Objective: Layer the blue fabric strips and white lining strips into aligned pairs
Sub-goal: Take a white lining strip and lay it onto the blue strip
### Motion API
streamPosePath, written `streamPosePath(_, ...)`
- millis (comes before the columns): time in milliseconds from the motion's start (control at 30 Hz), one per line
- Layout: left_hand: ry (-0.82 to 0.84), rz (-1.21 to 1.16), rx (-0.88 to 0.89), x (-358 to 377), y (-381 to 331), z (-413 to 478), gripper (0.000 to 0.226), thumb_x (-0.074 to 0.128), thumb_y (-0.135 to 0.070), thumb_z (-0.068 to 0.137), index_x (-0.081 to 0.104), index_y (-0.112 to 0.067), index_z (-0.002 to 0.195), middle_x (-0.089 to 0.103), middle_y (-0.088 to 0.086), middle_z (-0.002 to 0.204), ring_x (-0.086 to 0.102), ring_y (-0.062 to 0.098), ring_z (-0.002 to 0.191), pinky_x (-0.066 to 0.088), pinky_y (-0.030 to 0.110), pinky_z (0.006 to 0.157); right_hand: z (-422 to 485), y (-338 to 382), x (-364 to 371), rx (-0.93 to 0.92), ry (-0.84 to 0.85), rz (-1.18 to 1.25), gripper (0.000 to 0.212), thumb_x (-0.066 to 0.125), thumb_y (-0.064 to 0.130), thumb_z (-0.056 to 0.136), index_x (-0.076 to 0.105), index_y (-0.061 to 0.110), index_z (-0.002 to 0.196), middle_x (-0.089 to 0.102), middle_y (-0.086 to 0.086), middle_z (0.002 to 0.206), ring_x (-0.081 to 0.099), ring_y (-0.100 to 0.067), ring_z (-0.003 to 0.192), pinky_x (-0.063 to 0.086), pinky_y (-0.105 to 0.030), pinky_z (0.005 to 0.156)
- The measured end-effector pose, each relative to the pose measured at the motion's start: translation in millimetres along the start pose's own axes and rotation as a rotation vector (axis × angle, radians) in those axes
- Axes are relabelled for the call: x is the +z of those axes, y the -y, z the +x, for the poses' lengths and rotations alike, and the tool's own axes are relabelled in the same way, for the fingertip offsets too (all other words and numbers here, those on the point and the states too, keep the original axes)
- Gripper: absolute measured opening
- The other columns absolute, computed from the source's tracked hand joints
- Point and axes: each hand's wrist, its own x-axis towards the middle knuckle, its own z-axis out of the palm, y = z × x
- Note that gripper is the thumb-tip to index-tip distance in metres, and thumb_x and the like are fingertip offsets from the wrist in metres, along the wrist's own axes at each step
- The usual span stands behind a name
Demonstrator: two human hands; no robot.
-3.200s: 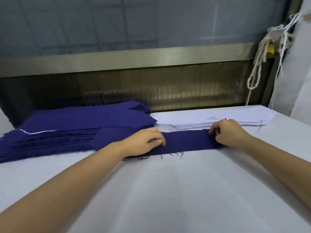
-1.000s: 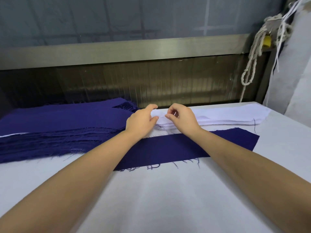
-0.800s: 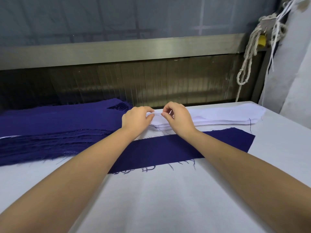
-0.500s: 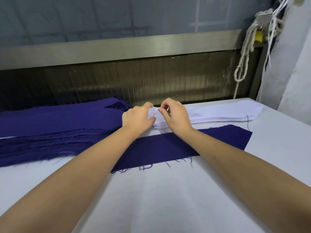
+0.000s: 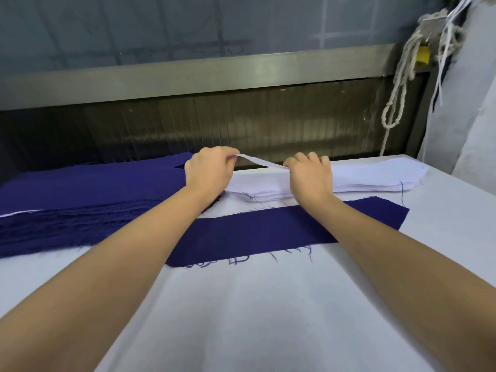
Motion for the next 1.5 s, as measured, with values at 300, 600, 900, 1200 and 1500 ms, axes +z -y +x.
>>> streamPosePath(300, -0.001, -0.473, -0.189, -14.8, 43.3, -29.4, 0.030, 0.046, -0.013, 0.096, 0.066, -0.026, 0.113, 0.070, -0.010, 0.068, 0.045, 0.008, 0.032, 0.046, 0.024, 0.052, 4.9, -21.9, -12.9, 0.093, 0.171, -0.042, 0.035, 0.050, 0.006, 0.089, 0.062, 0.022, 0.117, 0.059, -0.004, 0.118, 0.047, -0.026, 0.112, 0.031, -0.034, 0.092)
streamPosePath(600, -0.009, -0.696, -0.294, -31.5, 78.4, -56.5, 0.029, 0.046, -0.014, 0.097, 0.065, -0.035, 0.102, 0.060, -0.002, 0.049, 0.044, 0.010, 0.032, 0.039, 0.014, 0.042, -17.5, -37.9, -23.8, 0.043, 0.197, -0.079, 0.035, 0.045, 0.008, 0.090, 0.063, 0.020, 0.118, 0.059, -0.007, 0.119, 0.048, -0.029, 0.110, 0.034, -0.035, 0.090)
streamPosePath(900, 0.019, -0.623, -0.180, -42.7, 91.4, -82.5, 0.033, 0.045, -0.006, 0.095, 0.064, -0.033, 0.092, 0.062, -0.012, 0.095, 0.067, 0.012, 0.057, 0.049, 0.023, 0.061, -54.2, -58.8, -43.5, -0.081, 0.104, -0.138, 0.031, 0.049, 0.012, 0.091, 0.065, 0.018, 0.116, 0.059, -0.005, 0.115, 0.049, -0.027, 0.102, 0.031, -0.032, 0.082)
streamPosePath(1200, 0.103, -0.506, -0.143, -46.3, 92.9, -100.5, 0.033, 0.055, 0.006, 0.083, 0.069, -0.022, 0.093, 0.036, -0.005, 0.081, 0.048, 0.005, 0.066, 0.040, 0.011, 0.066, -82.1, -67.0, -49.4, 0.022, 0.275, -0.058, 0.029, 0.052, 0.012, 0.087, 0.064, 0.021, 0.112, 0.044, -0.004, 0.112, 0.057, -0.030, 0.086, 0.032, -0.029, 0.059)
streamPosePath(1500, 0.023, -0.646, -0.268, -45.4, 98.1, -103.8, 0.017, 0.055, -0.014, 0.091, 0.069, -0.022, 0.091, 0.058, -0.002, 0.096, 0.053, 0.010, 0.082, 0.043, 0.027, 0.080, -86.2, -75.3, -49.7, 0.156, 0.052, 0.232, 0.031, 0.059, -0.004, 0.078, 0.068, 0.012, 0.102, 0.052, -0.007, 0.116, 0.058, -0.034, 0.081, 0.047, -0.038, 0.063)
